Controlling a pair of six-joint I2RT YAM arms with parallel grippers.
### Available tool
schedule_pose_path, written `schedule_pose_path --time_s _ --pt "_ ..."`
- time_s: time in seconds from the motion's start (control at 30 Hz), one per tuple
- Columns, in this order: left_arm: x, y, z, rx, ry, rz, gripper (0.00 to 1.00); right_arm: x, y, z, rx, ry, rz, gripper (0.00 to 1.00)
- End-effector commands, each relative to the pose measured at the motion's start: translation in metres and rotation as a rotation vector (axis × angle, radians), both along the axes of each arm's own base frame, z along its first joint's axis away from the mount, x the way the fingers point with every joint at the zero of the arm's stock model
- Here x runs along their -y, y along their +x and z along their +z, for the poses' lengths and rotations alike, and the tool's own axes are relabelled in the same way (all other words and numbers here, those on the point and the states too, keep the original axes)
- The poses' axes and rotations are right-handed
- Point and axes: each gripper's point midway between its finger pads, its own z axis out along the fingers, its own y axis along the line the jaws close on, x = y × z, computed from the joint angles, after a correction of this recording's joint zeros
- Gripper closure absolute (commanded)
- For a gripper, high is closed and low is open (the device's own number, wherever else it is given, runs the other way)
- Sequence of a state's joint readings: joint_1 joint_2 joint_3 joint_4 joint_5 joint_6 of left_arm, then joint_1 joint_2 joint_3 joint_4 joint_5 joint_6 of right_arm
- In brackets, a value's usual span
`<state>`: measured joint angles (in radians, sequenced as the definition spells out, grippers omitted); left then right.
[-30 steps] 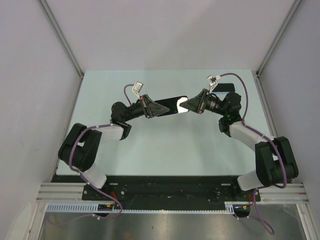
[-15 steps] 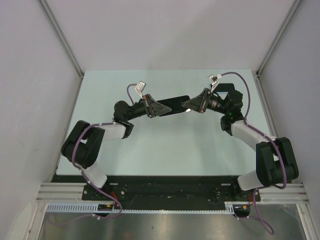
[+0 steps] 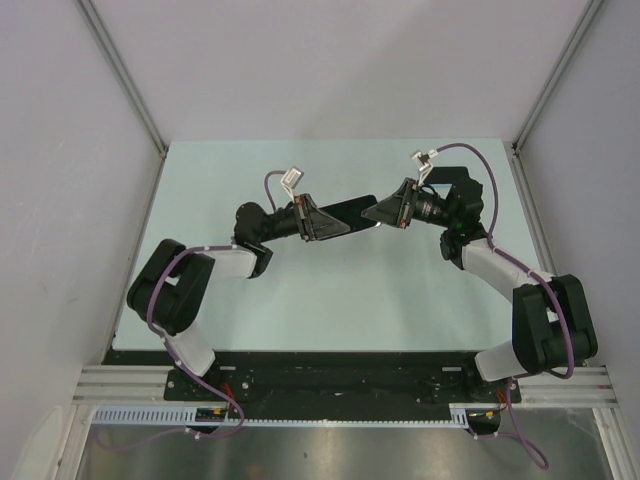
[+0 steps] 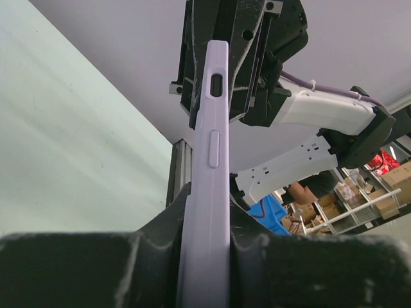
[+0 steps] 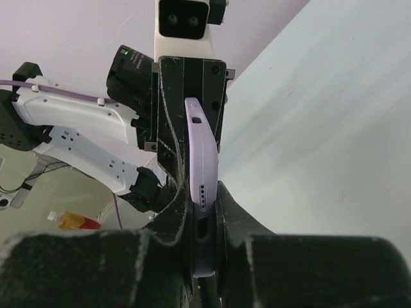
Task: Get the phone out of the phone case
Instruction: Remove the phone case from the phone.
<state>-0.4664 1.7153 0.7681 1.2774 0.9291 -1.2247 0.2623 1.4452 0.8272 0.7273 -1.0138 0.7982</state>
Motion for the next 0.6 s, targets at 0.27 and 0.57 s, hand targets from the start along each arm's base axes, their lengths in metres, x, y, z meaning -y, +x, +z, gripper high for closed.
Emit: schedule_pose_path --time_s 0.27,0.57 --pt "-0.008 -0.031 0.071 0.381 -0.202 -0.046 0.7 0.015 0.016 0.028 0.123 0.016 -0.081 1.0" --pt "-0.011 -0.025 0.069 0.374 -0.197 -0.026 0.67 0.02 0.017 0.035 0.113 0.037 -0.09 1.0"
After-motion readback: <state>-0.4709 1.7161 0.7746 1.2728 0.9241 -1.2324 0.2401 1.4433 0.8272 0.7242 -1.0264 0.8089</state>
